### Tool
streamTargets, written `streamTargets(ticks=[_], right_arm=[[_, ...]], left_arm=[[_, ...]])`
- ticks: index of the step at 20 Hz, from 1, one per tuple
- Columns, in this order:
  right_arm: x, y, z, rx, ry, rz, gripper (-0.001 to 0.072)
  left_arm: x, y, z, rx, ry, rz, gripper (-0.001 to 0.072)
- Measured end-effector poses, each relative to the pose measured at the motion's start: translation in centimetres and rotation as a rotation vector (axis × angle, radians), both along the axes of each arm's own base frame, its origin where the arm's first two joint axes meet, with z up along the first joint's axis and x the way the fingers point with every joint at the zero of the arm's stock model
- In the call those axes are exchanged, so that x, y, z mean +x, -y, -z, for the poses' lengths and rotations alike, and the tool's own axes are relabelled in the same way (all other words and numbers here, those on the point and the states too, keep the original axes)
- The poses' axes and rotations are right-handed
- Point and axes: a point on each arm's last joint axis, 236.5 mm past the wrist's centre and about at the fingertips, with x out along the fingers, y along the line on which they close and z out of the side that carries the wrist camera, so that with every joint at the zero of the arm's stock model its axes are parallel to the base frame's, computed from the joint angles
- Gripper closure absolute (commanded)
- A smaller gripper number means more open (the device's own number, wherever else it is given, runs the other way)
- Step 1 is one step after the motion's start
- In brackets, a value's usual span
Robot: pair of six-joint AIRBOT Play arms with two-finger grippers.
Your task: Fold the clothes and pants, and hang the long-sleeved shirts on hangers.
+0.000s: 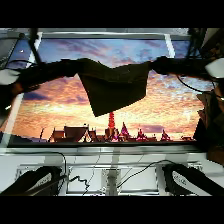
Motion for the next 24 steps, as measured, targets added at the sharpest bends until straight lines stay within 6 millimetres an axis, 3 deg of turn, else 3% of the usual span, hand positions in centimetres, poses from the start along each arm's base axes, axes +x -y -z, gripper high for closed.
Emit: streamTargets(ticks=[3, 6, 9, 11, 13, 15, 17, 20, 23, 24], right_arm=[[-8.8, 0.5, -4.7, -0.107, 0.052, -0.1, 0.0666], [-16.8, 1.2, -9.6, -0.108, 0.178, -0.086, 0.0666], [-22.4, 1.6, -14.0, -0.009, 0.325, -0.005, 0.0667], [-24.3, 1.9, -15.2, 0.053, 0.353, 0.04, 0.0667], [-24.1, 2.0, -14.5, 0.084, 0.321, 0.065, 0.0667], [-21.7, 2.1, -11.6, 0.088, 0.216, 0.086, 0.0666], [-18.1, 2.0, -6.3, 0.074, 0.044, 0.108, 0.0666], [-12.7, 2.1, 2.8, 0.057, -0.203, 0.152, 0.0666], [-6.6, 2.5, 10.0, 0.066, -0.301, 0.228, 0.0666], [-4.8, 2.7, 11.7, 0.075, -0.31, 0.255, 0.0666]], left_arm=[[-7.5, -1.5, -5.2, 0.145, 0.173, 0.011, 0.0691], [-15.3, -2.9, -10.5, 0.194, 0.379, -0.021, 0.0692], [-21.0, -4.0, -13.6, 0.161, 0.493, -0.075, 0.0692], [-22.5, -4.5, -14.3, 0.081, 0.466, -0.114, 0.0693], [-21.6, -4.6, -13.2, 0.027, 0.383, -0.138, 0.0693], [-18.6, -4.6, -10.2, 0.0, 0.238, -0.157, 0.0692], [-14.6, -4.4, -5.8, -0.005, 0.062, -0.174, 0.0692], [-7.9, -3.9, 3.4, 0.021, -0.242, -0.191, 0.0691], [-2.1, -3.1, 11.6, -0.008, -0.459, -0.218, 0.0691], [-0.7, -2.7, 13.4, -0.038, -0.499, -0.222, 0.0692]])
